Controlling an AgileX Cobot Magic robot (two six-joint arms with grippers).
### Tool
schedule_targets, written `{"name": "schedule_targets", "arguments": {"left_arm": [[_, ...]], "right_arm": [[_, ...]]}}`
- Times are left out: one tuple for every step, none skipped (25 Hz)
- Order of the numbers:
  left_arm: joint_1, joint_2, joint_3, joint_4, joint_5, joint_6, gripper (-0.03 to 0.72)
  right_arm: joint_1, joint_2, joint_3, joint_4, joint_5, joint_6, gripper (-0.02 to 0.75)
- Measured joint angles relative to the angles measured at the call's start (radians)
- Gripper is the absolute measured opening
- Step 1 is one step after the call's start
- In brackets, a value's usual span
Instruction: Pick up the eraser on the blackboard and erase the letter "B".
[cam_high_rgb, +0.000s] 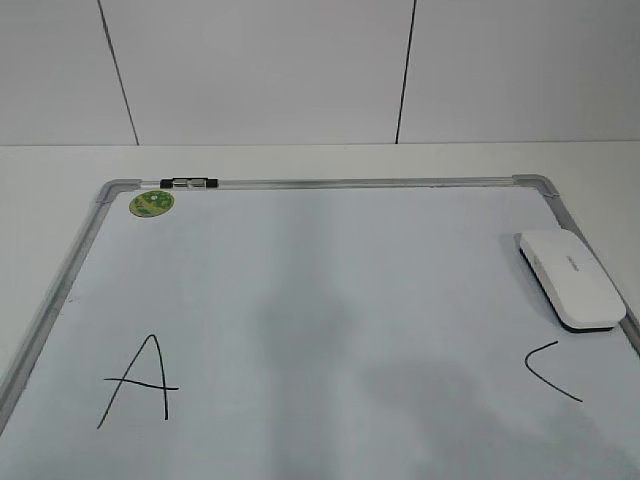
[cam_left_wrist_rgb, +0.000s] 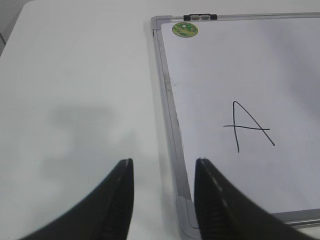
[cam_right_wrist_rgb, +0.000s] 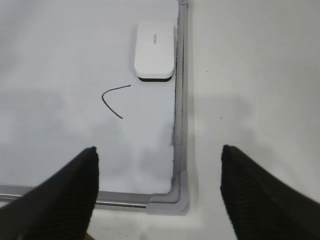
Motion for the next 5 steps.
{"name": "schedule_targets", "arguments": {"left_arm": [[0.0, 0.0, 0.0, 0.0, 0.0, 0.0, 0.308], [0.0, 0.0, 0.0, 0.0, -0.002, 0.0, 0.308], [0.0, 0.0, 0.0, 0.0, -0.002, 0.0, 0.308], [0.0, 0.0, 0.0, 0.0, -0.002, 0.0, 0.308], [0.0, 0.0, 0.0, 0.0, -0.002, 0.0, 0.308]], "right_arm": [[0.0, 0.0, 0.0, 0.0, 0.0, 0.0, 0.585], [0.0, 0.0, 0.0, 0.0, 0.0, 0.0, 0.585], [0.0, 0.0, 0.0, 0.0, 0.0, 0.0, 0.585], [0.0, 0.0, 0.0, 0.0, 0.0, 0.0, 0.585], [0.0, 0.0, 0.0, 0.0, 0.0, 0.0, 0.585]]}}
